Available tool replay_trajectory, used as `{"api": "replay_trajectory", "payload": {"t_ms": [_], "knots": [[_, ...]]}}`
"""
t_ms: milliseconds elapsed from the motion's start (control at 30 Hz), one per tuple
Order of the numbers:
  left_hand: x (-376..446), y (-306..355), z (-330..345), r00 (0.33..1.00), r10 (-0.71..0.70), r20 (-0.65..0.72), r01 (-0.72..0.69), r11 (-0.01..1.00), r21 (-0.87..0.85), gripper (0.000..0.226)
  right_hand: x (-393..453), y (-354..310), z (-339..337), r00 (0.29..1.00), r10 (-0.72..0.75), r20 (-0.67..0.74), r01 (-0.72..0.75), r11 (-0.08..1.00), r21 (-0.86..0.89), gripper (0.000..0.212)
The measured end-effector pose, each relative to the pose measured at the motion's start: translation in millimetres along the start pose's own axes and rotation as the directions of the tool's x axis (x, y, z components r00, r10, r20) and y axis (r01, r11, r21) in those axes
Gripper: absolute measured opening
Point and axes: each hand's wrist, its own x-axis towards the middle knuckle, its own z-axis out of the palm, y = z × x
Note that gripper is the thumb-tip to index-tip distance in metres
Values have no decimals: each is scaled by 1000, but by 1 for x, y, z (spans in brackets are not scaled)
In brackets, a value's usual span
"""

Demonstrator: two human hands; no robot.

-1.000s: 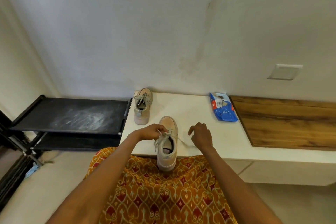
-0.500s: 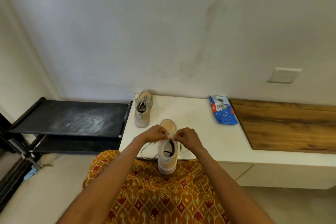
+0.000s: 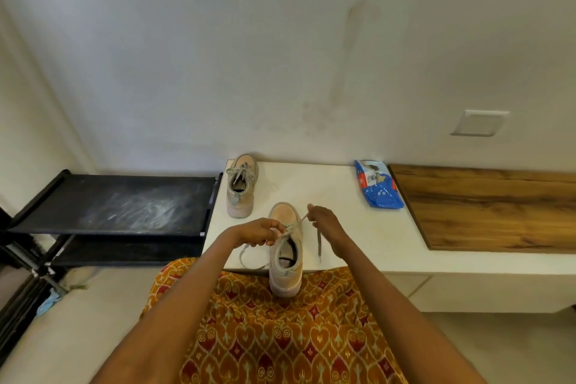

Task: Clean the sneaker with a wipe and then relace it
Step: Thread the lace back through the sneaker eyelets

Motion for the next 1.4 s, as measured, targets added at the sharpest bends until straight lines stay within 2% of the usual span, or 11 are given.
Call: {"api": "replay_trajectory", "payload": {"t_ms": [100,233,367,467,600,733,900,1067,1233,1300,1400], "knots": [[10,-3,7,985,118,-129,-104,989,108,21,4,-11,-11,993,106,-47,-63,830,554,32],[19,-3,14,937,170,-305,-125,979,162,18,5,-18,-18,985,151,-88,-22,610,792,36],[14,0,14,936,191,-295,-145,975,170,17,-1,-15,-15,999,-47,0,40,848,528,19],[14,2,12,945,179,-273,-133,975,177,18,-3,-7,-21,941,-180,287,195,981,-24,15],[16,0,9,950,158,-268,-113,978,176,20,2,7,-22,897,86,434,239,732,-638,37],[16,7,9,958,110,-264,-78,989,127,19,1,16,-13,961,-39,275,213,740,-638,35],[8,13,8,977,20,-211,-2,996,86,16,2,16,-13,942,-74,327,317,515,-796,32],[-3,8,2,991,33,-131,-29,999,31,25,5,18,-16,949,-154,277,316,512,-799,30],[-5,10,-1,997,-6,-81,8,1000,18,24,9,27,-7,979,-101,177,185,802,-568,22],[-5,13,2,995,10,-104,-2,997,78,26,5,22,-6,991,13,130,20,969,-247,20],[-1,12,9,979,88,-185,-37,964,265,30,3,14,-12,997,63,34,-70,967,247,28]]}}
